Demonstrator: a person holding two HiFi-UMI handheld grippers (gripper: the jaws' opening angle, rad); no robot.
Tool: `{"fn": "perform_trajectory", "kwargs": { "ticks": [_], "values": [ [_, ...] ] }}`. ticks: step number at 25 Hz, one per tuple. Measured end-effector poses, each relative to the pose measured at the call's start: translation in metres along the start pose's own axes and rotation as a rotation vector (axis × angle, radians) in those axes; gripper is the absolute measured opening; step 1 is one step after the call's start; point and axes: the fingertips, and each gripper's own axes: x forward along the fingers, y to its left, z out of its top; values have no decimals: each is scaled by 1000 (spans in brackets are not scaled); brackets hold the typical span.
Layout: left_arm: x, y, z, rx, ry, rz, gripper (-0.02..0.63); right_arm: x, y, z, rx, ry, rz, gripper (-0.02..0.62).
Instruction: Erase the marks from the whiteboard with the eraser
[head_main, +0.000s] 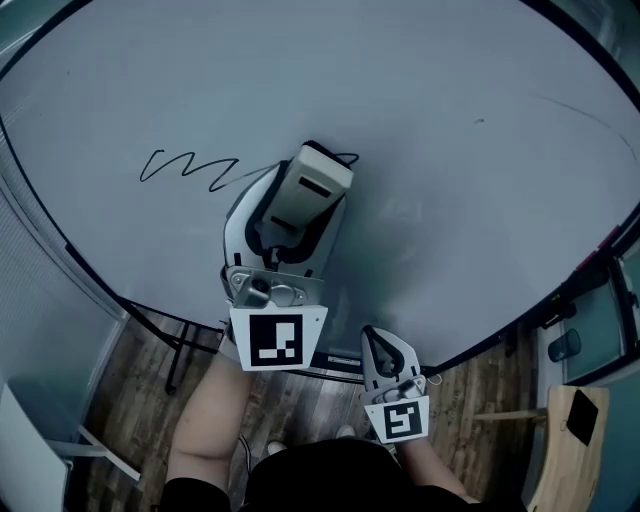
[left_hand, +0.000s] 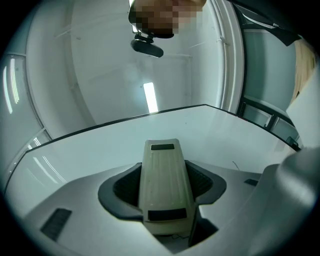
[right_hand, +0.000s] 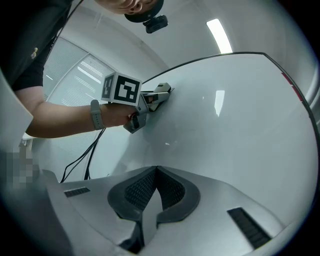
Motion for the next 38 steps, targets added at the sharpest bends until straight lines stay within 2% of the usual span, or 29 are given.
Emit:
{"fn": "perform_trajectory", "kwargs": {
  "ticks": [4,13,17,20,24,31,34,38],
  "values": [
    [-11,40,-13,20,1,7,267,24,30,16,-9,-29,26,28],
    [-44,136,-50,11,3,79,270,58,77,23,-4,-26,34,28],
    [-64,191,-73,-74,-6,178,270,68,96,23,0,-17,42,29],
    [-85,231,-91,-79,-42,249,270,73,108,24,-3,-18,51,28],
    [-106,266,-115,-203,-31,351,270,75,115,26,-6,-19,53,28],
    [-110,272,-119,-384,-21,516,267,68,106,29,-9,-20,43,28],
    [-101,258,-109,-396,-20,516,265,60,96,26,-12,-10,38,28],
    [-78,225,-84,-355,-26,475,265,48,77,25,-19,-10,32,28]
  ]
}}
